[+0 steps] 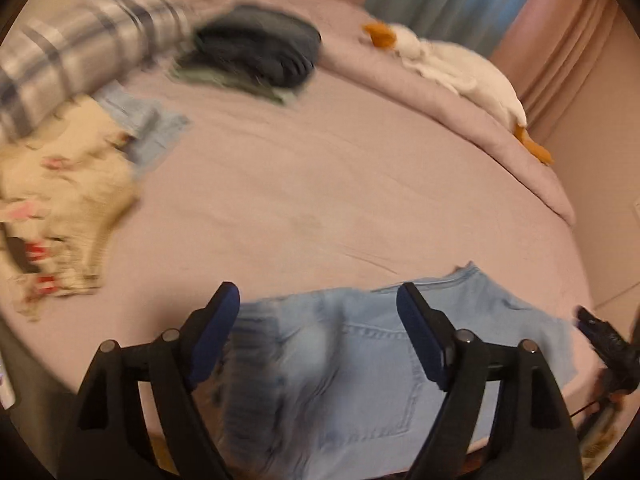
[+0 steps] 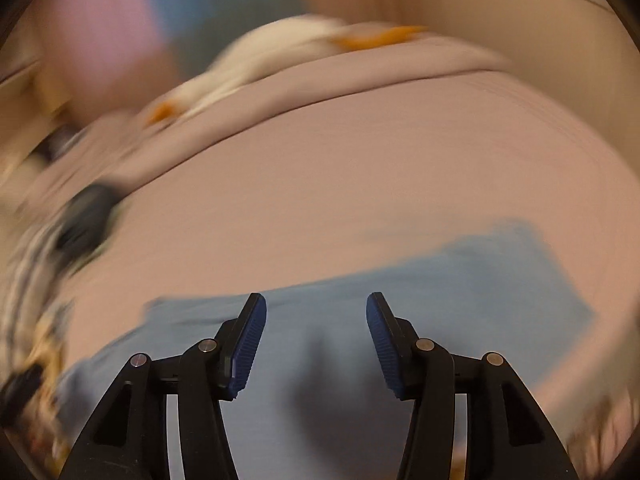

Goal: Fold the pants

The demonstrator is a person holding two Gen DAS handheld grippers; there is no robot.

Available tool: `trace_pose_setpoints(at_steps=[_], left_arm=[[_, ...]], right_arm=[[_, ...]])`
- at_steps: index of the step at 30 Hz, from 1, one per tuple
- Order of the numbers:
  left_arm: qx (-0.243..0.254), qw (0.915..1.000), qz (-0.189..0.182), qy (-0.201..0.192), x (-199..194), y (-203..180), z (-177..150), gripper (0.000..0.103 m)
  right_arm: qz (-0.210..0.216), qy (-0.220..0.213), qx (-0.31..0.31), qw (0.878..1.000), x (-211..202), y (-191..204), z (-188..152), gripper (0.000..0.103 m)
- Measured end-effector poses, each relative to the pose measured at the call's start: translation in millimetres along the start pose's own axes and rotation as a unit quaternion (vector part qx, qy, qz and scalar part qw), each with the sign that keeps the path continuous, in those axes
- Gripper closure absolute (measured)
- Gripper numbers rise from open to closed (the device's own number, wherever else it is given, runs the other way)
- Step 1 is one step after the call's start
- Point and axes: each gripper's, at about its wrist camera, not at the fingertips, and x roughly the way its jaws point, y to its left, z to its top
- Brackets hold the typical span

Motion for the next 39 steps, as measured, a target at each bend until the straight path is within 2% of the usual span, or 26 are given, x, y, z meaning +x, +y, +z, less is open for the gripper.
trace_pose_setpoints(at_steps=[2,4,5,8,10,13,15,17,18,19,21,22,24,28,30,34,39], left_arm=[[-0.011,0.9998,0.011,0.015,16,1,1,0.027],[-0.003,0.9995,0.032,-0.006,26,0,-3,0.035],[0.003,0.9989,0.044,-0.015,29,-2,-8,0.039],[0.044,0.9974,0.051,-0.025,35,-5,-15,0.046],[0.04,0.9975,0.052,-0.025,39,2,-16,0.05],[0.022,0.9989,0.039,-0.016,46,19,-16,0.053],[0.009,0.9994,0.029,-0.015,45,24,-18,0.054],[0.012,0.9994,0.027,-0.016,43,23,-19,0.055],[0.015,0.9992,0.031,-0.018,43,21,-20,0.055],[0.019,0.999,0.036,-0.021,43,20,-21,0.055],[0.023,0.9986,0.039,-0.027,42,18,-22,0.056],[0.024,0.9986,0.038,-0.027,42,19,-22,0.056],[0.017,0.999,0.031,-0.026,42,22,-21,0.056],[0.017,0.9991,0.031,-0.024,44,21,-20,0.056],[0.022,0.9988,0.036,-0.025,44,20,-21,0.055],[0.01,0.9992,0.03,-0.024,45,23,-20,0.054],[0.015,0.999,0.035,-0.025,45,22,-21,0.053]], right_arm=[[0.063,0.04,-0.046,0.996,23,44,3,0.051],[0.09,0.076,-0.087,0.989,46,83,3,0.051],[0.082,0.088,-0.116,0.986,62,107,2,0.051],[0.043,0.105,-0.181,0.977,93,146,-7,0.051],[0.038,0.127,-0.206,0.97,115,165,-12,0.051],[-0.018,0.128,-0.231,0.964,137,172,-16,0.051],[-0.003,0.147,-0.227,0.963,149,173,-21,0.051],[-0.004,0.145,-0.237,0.961,154,175,-24,0.054],[-0.003,0.138,-0.244,0.96,153,177,-24,0.078],[0.002,0.136,-0.248,0.959,151,180,-26,0.087],[-0.008,0.106,-0.246,0.964,136,187,-23,0.092],[-0.015,0.082,-0.251,0.964,126,191,-20,0.093],[-0.016,0.07,-0.254,0.965,123,193,-14,0.094],[-0.018,0.122,-0.231,0.965,162,183,-17,0.094],[-0.034,0.097,-0.252,0.962,161,181,-26,0.094],[-0.074,0.08,-0.271,0.956,164,193,-34,0.094],[-0.073,0.07,-0.268,0.958,169,195,-34,0.094]])
